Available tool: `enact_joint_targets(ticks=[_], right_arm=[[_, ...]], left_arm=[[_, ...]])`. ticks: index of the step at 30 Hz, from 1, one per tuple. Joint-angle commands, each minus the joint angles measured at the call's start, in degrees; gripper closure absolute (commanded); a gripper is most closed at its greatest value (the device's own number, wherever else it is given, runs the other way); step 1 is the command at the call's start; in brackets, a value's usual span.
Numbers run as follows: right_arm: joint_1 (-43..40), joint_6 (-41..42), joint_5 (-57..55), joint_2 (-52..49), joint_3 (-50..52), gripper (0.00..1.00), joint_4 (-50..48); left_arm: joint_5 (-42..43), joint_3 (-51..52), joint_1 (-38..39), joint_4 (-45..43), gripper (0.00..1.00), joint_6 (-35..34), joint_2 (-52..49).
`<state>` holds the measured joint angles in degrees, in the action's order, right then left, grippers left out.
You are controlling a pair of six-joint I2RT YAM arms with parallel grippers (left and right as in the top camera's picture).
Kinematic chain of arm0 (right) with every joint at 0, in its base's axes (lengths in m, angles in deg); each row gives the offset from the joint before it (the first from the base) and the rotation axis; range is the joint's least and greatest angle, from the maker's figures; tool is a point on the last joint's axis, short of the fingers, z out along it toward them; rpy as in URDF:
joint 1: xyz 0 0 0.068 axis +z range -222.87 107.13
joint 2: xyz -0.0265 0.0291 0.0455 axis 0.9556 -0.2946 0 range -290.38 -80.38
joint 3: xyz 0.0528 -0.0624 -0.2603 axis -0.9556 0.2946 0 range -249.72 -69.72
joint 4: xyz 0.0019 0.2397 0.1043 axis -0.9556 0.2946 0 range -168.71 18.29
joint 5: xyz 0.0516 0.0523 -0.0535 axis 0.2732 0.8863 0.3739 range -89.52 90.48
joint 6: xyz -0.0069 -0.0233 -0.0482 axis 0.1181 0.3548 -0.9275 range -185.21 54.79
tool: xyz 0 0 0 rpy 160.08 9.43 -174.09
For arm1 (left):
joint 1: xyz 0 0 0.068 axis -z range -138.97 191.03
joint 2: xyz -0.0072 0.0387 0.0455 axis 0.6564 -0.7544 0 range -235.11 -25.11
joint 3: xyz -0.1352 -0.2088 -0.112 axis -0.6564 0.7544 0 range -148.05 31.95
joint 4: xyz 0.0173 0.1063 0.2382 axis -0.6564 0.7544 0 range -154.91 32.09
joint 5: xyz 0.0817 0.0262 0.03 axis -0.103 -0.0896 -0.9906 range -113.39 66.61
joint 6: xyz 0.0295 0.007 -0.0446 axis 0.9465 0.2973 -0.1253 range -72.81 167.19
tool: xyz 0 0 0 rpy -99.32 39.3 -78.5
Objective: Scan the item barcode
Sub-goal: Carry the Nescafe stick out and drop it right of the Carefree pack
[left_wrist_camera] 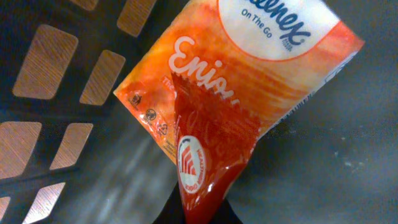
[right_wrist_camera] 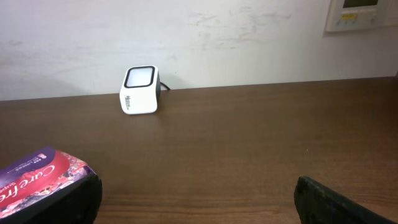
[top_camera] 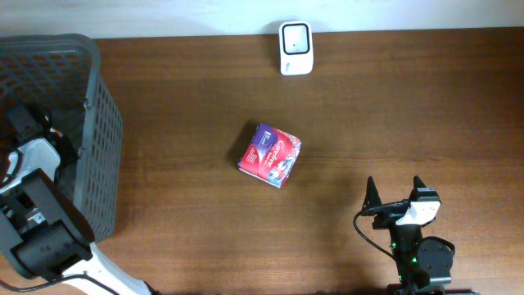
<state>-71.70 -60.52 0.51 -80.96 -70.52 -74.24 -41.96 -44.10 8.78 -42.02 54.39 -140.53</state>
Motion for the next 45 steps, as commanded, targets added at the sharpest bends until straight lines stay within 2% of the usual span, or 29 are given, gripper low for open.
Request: enact_joint_targets(ticks=[1,6,13,14,16,18,20,22,24,27,28,29,30,32,33,36,37,38,40,42,43,44,45], right_arm=[[0.3,0.0,-0.3,0.4,0.5,0.02,0.2],[0.3,0.0,-0.3,0.4,0.5,0.02,0.2],[0.3,0.0,-0.3,0.4,0.5,0.02,0.2],[0.3,0.0,-0.3,0.4,0.5,0.01,0.2],[0.3,0.0,-0.3,0.4,0.5,0.02,0.2],[0.3,0.0,-0.3,0.4,0.5,0.01,0.2],[0.3,0.0,-0.3,0.4,0.5,0.02,0.2],[0.3,0.0,-0.3,0.4,0.5,0.01,0.2],[0.3,0.0,-0.3,0.4,0.5,0.02,0.2],[0.3,0.0,-0.3,0.4,0.5,0.01,0.2],[0.3,0.0,-0.3,0.4,0.5,0.01,0.2],[0.3,0.0,-0.3,0.4,0.5,0.01,0.2],[0.3,0.0,-0.3,0.4,0.5,0.02,0.2],[0.3,0.0,-0.3,0.4,0.5,0.02,0.2],[0.3,0.0,-0.3,0.4,0.5,0.01,0.2],[0.3,0.0,-0.3,0.4,0.5,0.02,0.2],[0.3,0.0,-0.3,0.4,0.5,0.01,0.2],[0.3,0.0,-0.3,0.4,0.5,0.02,0.2],[0.3,0.0,-0.3,0.4,0.5,0.01,0.2],[0.3,0.0,-0.3,0.4,0.5,0.02,0.2],[0.3,0.0,-0.3,0.4,0.5,0.02,0.2],[0.3,0.0,-0.3,0.4,0.5,0.01,0.2],[0.3,0.0,-0.3,0.4,0.5,0.01,0.2]], left_arm=[[1.3,0.5,0.8,1.2,1.00,0.2,0.5],[2.9,-0.8,6.0,-0.5,1.00,-0.5,14.5],[3.5,-0.9,21.3,-4.1,1.00,-0.5,42.0],[5.0,-0.9,24.4,-3.7,1.00,-1.5,44.4],[15.2,-0.9,32.5,-2.4,1.00,-2.3,47.6],[23.5,-0.9,40.2,-2.3,1.00,-7.7,46.9],[28.3,-0.9,49.3,-2.3,1.00,-9.6,42.6],[28.5,-0.9,57.8,-2.4,1.00,-9.8,35.4],[28.4,-0.9,64.7,-4.1,1.00,-15.5,26.6],[28.5,-0.9,71.3,-9.2,1.00,-22.2,15.6],[28.5,-0.9,73.4,-10.8,1.00,-22.2,12.3],[28.4,-0.9,74.7,-11.6,0.93,-22.2,10.5],[27.8,-0.9,75.4,-11.5,0.91,-22.2,9.6],[26.0,-0.9,75.8,-10.9,0.75,-22.2,9.3],[24.9,-0.9,75.6,-10.9,0.71,-22.2,9.4],[24.6,-1.4,74.7,-11.0,0.71,-21.6,10.2],[24.5,-2.3,73.9,-10.4,0.61,-20.2,11.3],[24.5,-3.5,72.6,-9.6,0.59,-18.4,13.3],[23.3,-5.4,68.4,-6.0,0.49,-16.1,20.8],[15.7,-6.4,63.6,-1.0,0.46,-16.1,27.6],[10.5,-6.4,60.2,1.5,0.35,-16.1,31.2],[6.3,-6.4,56.2,3.9,0.31,-16.0,34.5],[5.0,-6.4,52.2,5.6,0.31,-16.1,37.0]])
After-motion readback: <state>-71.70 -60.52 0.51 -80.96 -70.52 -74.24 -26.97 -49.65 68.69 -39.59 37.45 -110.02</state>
